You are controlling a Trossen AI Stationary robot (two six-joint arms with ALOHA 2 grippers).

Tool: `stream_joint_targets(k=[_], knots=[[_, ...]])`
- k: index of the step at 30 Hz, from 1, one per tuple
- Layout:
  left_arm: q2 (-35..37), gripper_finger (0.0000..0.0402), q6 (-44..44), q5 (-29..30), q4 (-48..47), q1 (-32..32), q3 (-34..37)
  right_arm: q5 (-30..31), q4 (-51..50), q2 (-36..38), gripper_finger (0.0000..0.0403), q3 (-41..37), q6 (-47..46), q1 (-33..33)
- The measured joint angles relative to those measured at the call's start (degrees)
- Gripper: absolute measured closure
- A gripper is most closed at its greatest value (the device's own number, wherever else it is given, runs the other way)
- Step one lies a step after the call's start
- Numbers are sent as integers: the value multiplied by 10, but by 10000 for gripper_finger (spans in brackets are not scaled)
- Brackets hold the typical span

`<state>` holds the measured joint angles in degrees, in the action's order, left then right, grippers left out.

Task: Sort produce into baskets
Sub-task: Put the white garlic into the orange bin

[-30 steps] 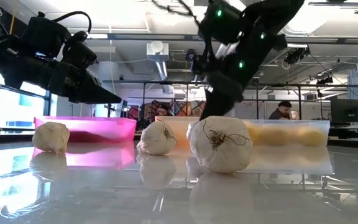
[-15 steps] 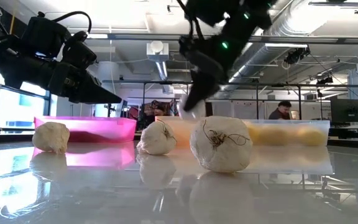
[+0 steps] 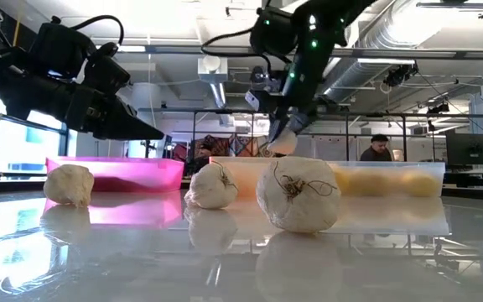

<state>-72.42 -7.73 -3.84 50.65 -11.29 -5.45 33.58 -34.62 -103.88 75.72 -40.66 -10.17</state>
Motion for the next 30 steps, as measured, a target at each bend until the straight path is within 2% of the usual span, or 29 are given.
stream_joint_targets(k=[8, 17, 21, 30], knots=[[0, 392, 1, 0, 0, 0, 0, -8, 112, 0, 250, -65, -9, -1], [0, 392, 2, 0, 0, 0, 0, -8, 163, 0, 250, -100, 23, -3], [0, 392, 1, 0, 0, 0, 0, -37, 214, 0, 250, -121, 47, -10], [0, 392, 1, 0, -1, 0, 0, -70, 235, 0, 249, -145, 99, -21]])
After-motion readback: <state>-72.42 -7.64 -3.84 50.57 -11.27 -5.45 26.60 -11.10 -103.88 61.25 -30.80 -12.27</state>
